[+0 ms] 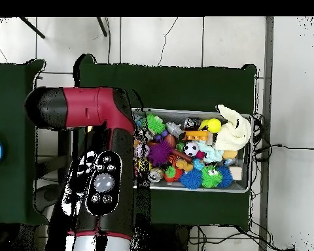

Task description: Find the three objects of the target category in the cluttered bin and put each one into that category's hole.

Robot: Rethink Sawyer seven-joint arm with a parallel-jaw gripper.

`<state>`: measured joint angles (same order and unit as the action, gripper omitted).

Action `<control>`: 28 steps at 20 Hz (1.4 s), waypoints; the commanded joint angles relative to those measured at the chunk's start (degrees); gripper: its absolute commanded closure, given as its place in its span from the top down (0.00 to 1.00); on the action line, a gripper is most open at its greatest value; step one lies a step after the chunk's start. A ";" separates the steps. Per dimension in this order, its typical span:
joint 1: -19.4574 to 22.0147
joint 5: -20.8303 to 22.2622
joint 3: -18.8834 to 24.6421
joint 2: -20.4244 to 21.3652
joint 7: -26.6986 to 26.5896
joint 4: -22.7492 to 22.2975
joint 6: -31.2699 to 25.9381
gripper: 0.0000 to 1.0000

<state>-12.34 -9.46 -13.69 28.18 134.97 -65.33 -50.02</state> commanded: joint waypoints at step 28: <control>5.19 2.81 2.86 0.66 2.88 -8.64 1.43 0.00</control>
<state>-8.56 -9.08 -13.70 31.04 134.97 -69.76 -50.02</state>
